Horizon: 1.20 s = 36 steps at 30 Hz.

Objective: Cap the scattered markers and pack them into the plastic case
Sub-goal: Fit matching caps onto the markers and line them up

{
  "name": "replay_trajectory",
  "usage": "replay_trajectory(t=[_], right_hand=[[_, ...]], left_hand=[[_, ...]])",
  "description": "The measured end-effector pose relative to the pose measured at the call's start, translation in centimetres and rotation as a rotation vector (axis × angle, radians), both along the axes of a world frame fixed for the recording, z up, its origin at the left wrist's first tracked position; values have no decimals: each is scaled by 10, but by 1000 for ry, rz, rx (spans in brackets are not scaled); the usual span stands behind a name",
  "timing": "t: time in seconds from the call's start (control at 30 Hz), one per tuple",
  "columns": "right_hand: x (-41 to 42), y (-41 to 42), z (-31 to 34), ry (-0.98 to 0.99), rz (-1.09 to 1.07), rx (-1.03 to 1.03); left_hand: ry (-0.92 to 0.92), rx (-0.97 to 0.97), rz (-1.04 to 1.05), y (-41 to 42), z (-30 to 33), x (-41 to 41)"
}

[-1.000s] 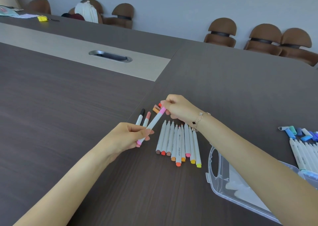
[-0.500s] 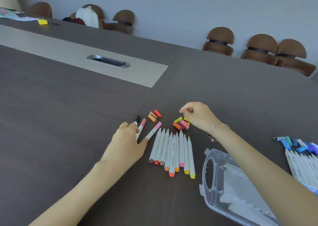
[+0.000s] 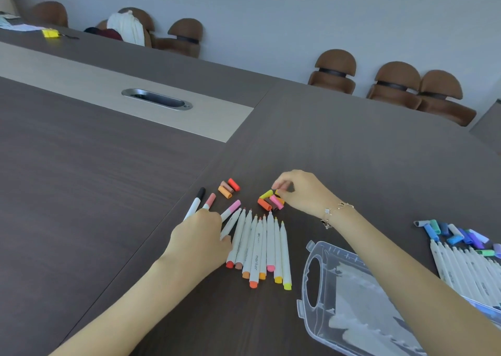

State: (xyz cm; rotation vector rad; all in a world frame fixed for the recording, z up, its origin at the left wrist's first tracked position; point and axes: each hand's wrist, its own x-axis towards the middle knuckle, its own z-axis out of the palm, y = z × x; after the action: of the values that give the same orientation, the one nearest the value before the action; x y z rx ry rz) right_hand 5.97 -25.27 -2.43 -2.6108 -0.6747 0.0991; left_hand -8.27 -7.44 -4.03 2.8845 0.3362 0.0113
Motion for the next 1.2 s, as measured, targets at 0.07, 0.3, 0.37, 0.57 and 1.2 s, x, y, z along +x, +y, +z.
replay_trajectory(t=[0.07, 0.3, 0.37, 0.57, 1.2], right_hand=[[-1, 5, 3, 41, 80, -44], [-6, 11, -1, 14, 175, -240], [-7, 13, -3, 1, 165, -256], [-14, 20, -1, -14, 96, -254], [-38, 50, 8, 497, -260, 412]], left_hand=[[15, -11, 10, 2, 0, -1], [46, -382, 9, 33, 6, -5], [39, -470, 32, 43, 9, -7], [0, -594, 26, 48, 7, -6], [-66, -605, -20, 49, 10, -11]])
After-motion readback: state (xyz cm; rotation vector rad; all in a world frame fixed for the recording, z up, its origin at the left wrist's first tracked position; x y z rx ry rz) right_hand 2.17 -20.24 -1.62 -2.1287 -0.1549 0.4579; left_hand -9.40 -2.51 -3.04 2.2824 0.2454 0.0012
